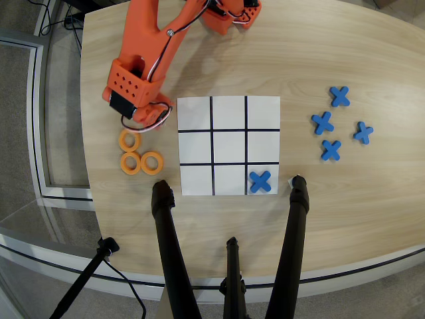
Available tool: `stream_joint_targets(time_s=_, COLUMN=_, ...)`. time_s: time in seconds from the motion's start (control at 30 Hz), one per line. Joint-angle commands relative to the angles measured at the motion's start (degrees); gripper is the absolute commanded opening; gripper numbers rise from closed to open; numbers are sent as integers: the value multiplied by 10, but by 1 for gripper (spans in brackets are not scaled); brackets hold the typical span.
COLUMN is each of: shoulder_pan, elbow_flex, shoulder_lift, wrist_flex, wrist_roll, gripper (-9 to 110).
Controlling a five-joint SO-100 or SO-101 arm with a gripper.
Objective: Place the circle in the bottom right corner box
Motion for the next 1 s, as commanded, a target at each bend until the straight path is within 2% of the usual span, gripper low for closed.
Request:
stream_joint_targets(time_s=0.0, shoulder_pan=-31, elbow_flex=-30, shoulder_lift=77, wrist_flex=45, wrist_roll=21, gripper=0)
stream_joint_targets(time_s=0.17, shoulder_pan=-99, elbow_flex=-75, shoulder_lift=162, wrist_flex=122, wrist_roll=73, gripper=0)
stream_joint_targets(time_s=0.37, shoulder_pan=-192, elbow_flex=-41, shoulder_lift=213, wrist_flex=130, wrist_roll=109, gripper=0)
stream_joint_targets(time_s=0.47, shoulder_pan=-214, elbow_flex=7, shoulder_lift=206, wrist_flex=88, wrist_roll=119, gripper=0)
stream_joint_targets(time_s=0.7, shoulder_pan=-208, elbow_flex=111, shoulder_lift=130, wrist_flex=-98, wrist_roll=119, gripper=0)
stream_joint_targets(time_s=0.97, shoulder_pan=-198, elbow_flex=136, shoulder_lift=69, wrist_flex=-162, wrist_roll=122, gripper=0)
